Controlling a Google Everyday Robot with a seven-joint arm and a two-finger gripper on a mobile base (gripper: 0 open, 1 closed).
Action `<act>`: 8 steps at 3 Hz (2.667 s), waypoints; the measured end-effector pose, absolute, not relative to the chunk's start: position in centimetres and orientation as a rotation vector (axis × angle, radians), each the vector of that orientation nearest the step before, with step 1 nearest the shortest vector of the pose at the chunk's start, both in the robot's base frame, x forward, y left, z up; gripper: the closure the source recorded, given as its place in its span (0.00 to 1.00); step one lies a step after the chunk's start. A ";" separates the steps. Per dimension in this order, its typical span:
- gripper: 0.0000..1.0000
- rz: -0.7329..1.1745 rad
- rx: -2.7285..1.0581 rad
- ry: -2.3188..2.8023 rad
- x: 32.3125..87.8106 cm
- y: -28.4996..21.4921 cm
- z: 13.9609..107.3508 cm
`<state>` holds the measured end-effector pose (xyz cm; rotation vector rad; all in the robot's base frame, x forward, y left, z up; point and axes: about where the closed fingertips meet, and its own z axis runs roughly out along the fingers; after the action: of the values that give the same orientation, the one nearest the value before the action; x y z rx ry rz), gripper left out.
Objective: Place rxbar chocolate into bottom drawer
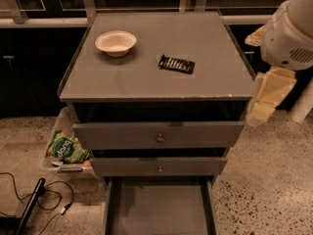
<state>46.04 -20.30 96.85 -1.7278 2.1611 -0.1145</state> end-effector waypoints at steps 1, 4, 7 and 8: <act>0.00 -0.076 -1.717 2.071 50.7 -19.5 95.1; 0.00 0.084 -1.701 1.946 59.6 -18.7 90.1; 0.00 0.348 -1.462 1.789 67.2 -18.0 88.0; 0.00 0.475 -1.397 1.753 69.3 -17.6 87.6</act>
Offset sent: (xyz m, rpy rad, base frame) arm 0.1501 0.0148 -0.0683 0.2225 -0.0983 0.1493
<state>69.30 -17.64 87.60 -1.3974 1.7532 0.4752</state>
